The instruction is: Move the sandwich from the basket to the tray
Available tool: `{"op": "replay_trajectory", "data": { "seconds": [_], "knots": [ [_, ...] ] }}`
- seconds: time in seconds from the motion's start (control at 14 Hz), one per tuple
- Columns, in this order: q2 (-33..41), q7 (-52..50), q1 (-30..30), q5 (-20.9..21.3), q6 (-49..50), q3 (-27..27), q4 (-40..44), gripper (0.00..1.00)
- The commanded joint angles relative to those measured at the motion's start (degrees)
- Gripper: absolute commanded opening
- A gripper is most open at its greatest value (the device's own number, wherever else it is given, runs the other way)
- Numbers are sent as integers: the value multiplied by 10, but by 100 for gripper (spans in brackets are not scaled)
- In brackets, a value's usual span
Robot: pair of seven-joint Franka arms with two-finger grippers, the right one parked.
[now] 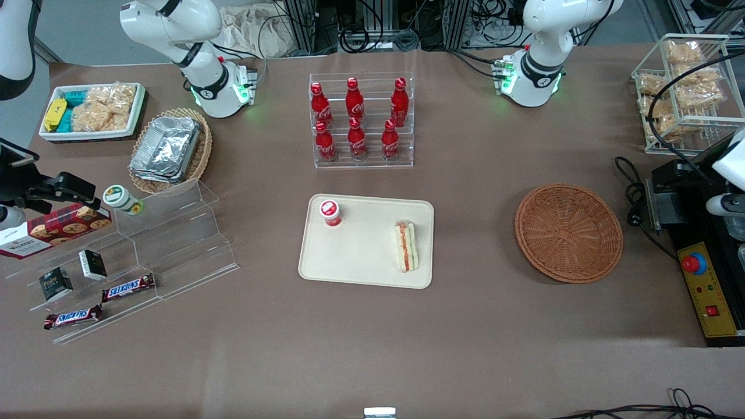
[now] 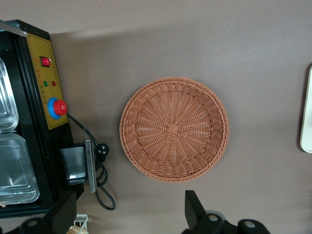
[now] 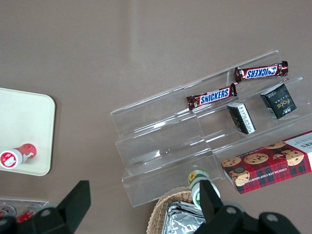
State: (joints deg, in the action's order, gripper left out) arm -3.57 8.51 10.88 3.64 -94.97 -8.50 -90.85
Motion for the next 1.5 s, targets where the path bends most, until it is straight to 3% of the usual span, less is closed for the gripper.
{"op": "replay_trajectory", "data": {
  "seconds": [0.0,0.21,0.5,0.86,1.14,1.43],
  "knots": [
    [-13,-24,-77,-3,57,52,71,100],
    [-41,-38,-145,-2,112,96,141,100],
    [-41,-41,-299,-8,112,244,140,100],
    [-43,-32,-295,-34,106,246,136,100],
    [-49,-40,-295,-85,105,248,139,100],
    [-51,-40,-297,-75,105,249,140,100]
  ]
}}
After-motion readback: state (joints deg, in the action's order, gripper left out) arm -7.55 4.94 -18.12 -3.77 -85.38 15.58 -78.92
